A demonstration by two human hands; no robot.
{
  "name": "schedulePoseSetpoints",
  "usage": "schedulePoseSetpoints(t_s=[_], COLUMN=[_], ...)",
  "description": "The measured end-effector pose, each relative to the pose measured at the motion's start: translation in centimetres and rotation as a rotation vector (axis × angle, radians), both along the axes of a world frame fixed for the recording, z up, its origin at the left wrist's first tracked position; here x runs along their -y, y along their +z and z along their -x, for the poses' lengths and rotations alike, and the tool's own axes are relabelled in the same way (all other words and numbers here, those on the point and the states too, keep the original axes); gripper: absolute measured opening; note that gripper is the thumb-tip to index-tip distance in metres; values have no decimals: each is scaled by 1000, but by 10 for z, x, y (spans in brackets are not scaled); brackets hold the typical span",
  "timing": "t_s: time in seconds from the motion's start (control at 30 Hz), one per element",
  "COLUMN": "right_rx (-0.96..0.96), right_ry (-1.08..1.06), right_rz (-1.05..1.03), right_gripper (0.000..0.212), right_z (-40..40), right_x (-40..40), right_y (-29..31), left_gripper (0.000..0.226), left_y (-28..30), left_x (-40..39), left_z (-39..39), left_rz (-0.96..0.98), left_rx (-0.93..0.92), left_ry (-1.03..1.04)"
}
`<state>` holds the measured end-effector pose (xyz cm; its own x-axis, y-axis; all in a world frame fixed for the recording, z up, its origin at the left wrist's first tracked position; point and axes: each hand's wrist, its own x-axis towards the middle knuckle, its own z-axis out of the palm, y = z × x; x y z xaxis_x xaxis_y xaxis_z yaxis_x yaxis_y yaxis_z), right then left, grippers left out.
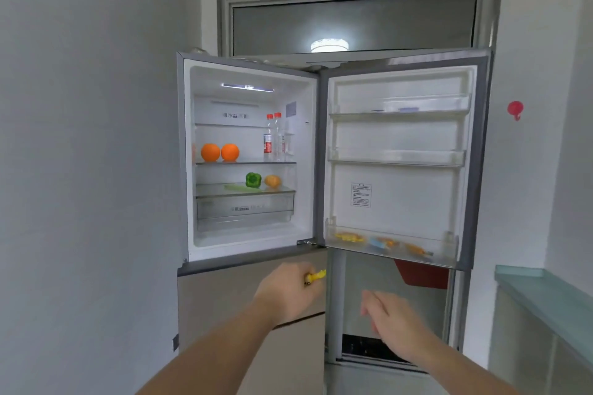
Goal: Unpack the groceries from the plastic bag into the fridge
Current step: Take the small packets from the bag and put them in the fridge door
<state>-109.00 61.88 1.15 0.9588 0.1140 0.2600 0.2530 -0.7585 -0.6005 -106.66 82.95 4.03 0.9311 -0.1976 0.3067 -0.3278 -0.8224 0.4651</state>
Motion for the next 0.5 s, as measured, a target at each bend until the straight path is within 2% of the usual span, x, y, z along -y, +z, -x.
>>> schedulePoseSetpoints(t_s=[0.33,0.5], right_rx=[34,-32], right_ry=[-28,19], right_rz=[-7,-152], right_gripper=[44,45], right_z=[-123,-201], right_x=[-10,-15], right_y=[-7,-35], left_gripper=[25,15], left_y=[0,-13], left_x=[11,24], left_z=[-98,-174], left_rz=[-5,-32], left_rx=[20,-11], left_ry=[-25,-28])
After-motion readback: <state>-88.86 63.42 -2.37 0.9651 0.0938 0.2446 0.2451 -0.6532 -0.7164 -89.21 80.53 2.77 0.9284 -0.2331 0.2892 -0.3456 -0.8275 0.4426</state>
